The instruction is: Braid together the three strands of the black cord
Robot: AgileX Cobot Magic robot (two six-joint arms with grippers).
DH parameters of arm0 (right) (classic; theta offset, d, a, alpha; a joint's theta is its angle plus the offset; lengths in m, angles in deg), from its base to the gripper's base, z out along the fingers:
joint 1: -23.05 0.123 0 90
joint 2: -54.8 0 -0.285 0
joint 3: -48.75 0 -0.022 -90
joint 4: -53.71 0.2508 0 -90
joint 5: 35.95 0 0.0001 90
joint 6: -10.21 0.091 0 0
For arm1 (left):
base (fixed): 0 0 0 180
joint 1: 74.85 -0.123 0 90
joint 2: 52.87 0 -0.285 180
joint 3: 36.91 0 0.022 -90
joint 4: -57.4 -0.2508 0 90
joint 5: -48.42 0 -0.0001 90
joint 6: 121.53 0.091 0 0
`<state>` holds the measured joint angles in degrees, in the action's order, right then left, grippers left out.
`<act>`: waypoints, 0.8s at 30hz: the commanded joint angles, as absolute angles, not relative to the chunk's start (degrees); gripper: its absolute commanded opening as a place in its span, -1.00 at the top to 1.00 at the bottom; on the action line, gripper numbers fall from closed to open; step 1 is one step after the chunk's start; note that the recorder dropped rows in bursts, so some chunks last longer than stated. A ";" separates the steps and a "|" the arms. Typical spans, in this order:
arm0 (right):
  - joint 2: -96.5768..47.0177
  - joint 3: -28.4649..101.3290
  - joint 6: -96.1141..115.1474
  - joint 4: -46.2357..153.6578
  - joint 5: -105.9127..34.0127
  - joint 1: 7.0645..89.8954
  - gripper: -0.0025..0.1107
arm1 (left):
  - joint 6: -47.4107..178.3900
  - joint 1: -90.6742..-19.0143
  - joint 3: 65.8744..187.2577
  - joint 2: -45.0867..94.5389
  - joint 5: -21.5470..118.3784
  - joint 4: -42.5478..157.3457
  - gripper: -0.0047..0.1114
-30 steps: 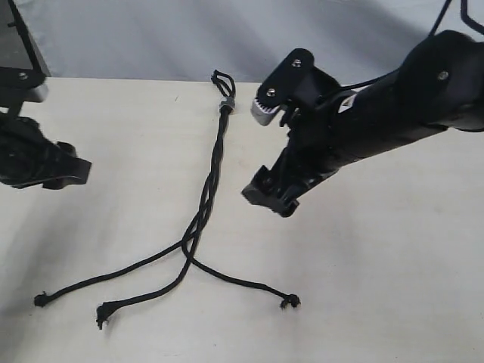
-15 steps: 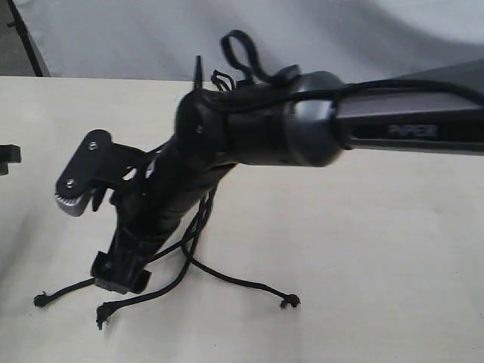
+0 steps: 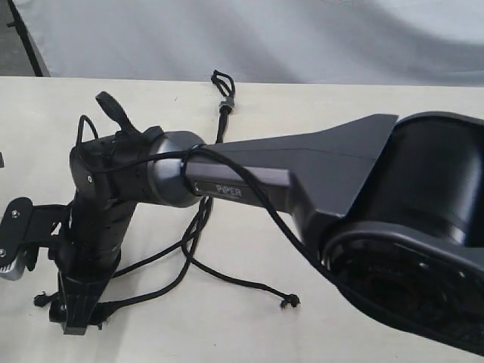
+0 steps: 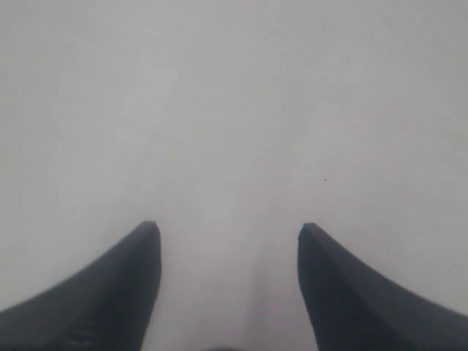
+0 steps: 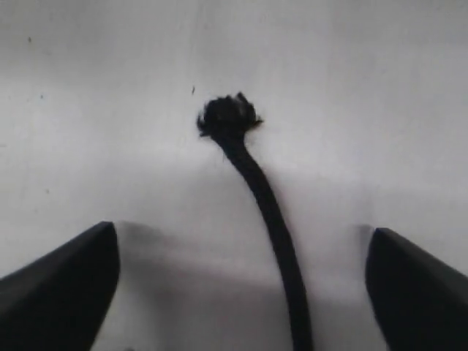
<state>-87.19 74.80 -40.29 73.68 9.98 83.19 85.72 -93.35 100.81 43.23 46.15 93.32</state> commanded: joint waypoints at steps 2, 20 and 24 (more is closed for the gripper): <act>-88.19 75.42 -39.84 72.82 14.65 83.25 0.31 | 84.76 -93.55 100.59 43.17 46.85 93.94 -0.01; -78.07 75.42 -37.97 73.01 30.14 83.14 0.95 | 84.76 -93.55 100.59 43.17 46.57 93.82 -0.01; -78.07 74.42 -37.97 73.01 31.97 83.14 0.95 | 84.76 -93.55 100.59 43.17 46.45 93.82 -0.01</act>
